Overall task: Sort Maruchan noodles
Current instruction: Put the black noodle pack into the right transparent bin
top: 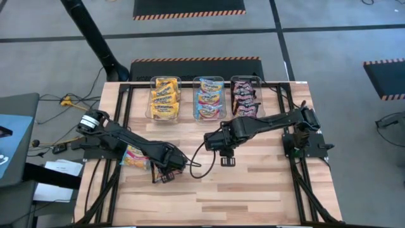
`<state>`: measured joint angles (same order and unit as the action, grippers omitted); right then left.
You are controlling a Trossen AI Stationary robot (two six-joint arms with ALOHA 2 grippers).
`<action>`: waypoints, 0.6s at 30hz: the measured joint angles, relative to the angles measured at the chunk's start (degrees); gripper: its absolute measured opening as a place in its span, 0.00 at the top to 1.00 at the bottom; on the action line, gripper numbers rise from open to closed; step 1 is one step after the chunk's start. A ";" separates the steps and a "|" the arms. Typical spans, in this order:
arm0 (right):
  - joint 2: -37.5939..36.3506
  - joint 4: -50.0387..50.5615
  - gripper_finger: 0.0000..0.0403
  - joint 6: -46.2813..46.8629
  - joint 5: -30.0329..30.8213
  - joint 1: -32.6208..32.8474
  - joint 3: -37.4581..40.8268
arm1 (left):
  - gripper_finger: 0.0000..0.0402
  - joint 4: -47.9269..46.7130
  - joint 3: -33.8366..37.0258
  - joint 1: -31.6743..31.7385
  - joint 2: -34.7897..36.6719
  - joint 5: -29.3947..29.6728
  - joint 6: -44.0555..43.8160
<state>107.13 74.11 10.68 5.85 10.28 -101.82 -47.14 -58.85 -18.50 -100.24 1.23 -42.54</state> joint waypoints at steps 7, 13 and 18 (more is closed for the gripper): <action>0.00 0.17 0.56 -0.02 0.13 -0.02 0.00 | 0.99 1.09 0.24 -0.17 1.68 1.33 3.39; -0.30 3.35 0.60 0.44 0.15 -0.04 0.00 | 1.00 4.97 0.49 -0.13 5.95 4.61 5.72; -0.92 3.72 0.65 0.46 0.14 -0.07 0.02 | 1.00 8.57 0.47 -0.09 8.78 6.40 9.10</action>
<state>106.21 77.83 11.14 5.98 10.22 -101.80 -38.57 -58.38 -18.59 -91.47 7.63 -33.44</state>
